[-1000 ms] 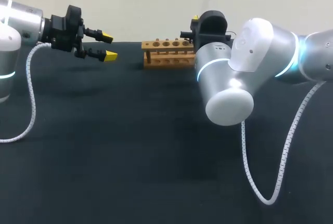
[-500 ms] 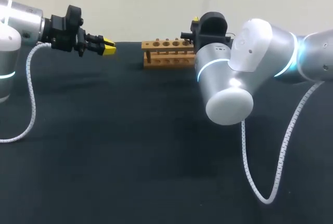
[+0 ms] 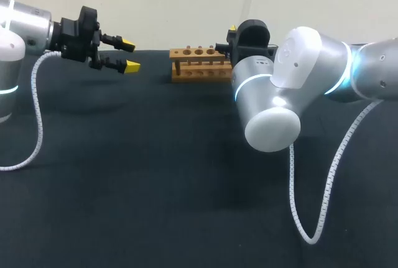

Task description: Grasp the test tube, adjust it, and insert it.

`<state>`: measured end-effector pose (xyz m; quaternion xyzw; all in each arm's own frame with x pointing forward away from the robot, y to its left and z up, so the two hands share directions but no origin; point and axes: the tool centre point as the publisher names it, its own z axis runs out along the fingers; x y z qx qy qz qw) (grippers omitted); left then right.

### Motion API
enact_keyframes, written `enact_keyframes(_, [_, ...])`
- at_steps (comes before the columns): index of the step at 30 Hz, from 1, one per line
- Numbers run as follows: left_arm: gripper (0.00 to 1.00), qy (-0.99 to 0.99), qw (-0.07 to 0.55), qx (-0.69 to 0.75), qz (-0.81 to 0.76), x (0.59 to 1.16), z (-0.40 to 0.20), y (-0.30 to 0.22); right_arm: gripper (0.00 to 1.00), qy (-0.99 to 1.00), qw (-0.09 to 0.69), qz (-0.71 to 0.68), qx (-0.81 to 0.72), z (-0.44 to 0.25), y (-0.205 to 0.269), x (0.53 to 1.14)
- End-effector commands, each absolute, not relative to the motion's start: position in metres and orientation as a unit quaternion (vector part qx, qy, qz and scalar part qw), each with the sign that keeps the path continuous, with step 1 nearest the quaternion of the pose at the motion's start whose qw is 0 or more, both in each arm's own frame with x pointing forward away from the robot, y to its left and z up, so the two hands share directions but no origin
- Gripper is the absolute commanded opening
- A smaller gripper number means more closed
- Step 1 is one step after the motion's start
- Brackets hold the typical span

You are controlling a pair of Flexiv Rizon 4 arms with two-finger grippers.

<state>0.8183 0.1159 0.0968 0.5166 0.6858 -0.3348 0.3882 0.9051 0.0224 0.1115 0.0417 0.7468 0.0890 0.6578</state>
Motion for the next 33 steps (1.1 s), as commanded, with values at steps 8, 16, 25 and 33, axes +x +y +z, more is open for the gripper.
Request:
enact_keyframes(8, [1.0, 0.685, 0.391, 0.516, -0.334, 0.817, 0.096, 0.116, 0.0, 0.747, 0.656, 0.109, 0.016, 0.096, 0.025, 0.909])
enact_keyframes(16, [1.0, 0.685, 0.391, 0.516, -0.334, 0.817, 0.096, 0.116, 0.0, 0.748, 0.654, 0.109, 0.02, 0.09, 0.024, 0.909])
enact_keyframes(25, [1.0, 0.685, 0.391, 0.516, -0.334, 0.817, 0.096, 0.116, 0.0, 0.75, 0.652, 0.106, 0.016, 0.086, 0.026, 0.903])
enact_keyframes(33, [1.0, 0.685, 0.391, 0.516, -0.334, 0.817, 0.096, 0.116, 0.31, 0.751, 0.652, 0.103, 0.015, 0.086, 0.025, 0.9])
